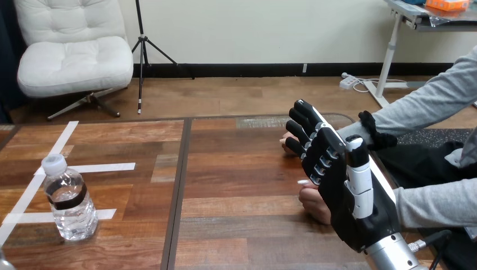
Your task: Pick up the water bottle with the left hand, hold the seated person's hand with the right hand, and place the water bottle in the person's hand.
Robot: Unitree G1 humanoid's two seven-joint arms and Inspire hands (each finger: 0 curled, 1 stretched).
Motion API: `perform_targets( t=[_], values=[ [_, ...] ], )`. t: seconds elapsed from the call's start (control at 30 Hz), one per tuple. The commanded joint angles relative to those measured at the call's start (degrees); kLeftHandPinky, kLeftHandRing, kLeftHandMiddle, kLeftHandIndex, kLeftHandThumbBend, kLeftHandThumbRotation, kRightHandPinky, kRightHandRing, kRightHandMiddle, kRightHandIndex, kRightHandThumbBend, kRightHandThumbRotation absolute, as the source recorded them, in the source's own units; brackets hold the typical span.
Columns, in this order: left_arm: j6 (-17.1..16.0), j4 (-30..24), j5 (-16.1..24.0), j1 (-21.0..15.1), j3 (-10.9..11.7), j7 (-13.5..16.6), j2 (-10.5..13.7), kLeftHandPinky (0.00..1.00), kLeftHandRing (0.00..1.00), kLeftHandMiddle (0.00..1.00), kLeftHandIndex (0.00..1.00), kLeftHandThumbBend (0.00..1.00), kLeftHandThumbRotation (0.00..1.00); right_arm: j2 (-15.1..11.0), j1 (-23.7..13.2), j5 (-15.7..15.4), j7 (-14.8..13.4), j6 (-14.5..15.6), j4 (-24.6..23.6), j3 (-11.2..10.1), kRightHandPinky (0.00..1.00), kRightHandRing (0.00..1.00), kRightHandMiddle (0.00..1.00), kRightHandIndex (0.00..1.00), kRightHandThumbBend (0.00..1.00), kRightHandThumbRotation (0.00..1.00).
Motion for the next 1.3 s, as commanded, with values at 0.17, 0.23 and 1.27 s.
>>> perform_targets(
  t=[0.17,0.23,1.27],
  values=[
    [0.44,0.70,0.38,-2.93,-3.05,-0.12,-1.46,1.00,1.00,1.00,0.95,0.95,1.00,0.12,-2.27,0.51,0.19,-0.43,-1.06,-0.29,1.00,1.00,0.99,0.97,0.83,1.00],
    [0.46,0.66,0.23,-2.92,-3.22,-0.39,-1.54,1.00,1.00,1.00,0.96,0.95,1.00,0.07,-2.29,0.61,0.31,-0.37,-1.10,-0.29,1.00,1.00,0.99,0.97,0.82,1.00],
    [1.81,-1.25,-0.96,-0.54,-3.75,-1.67,-1.64,1.00,1.00,1.00,1.00,0.96,0.26,-0.33,-1.81,0.41,0.48,-0.41,-1.62,-0.36,1.00,1.00,0.99,0.96,0.83,1.00]
  ],
)
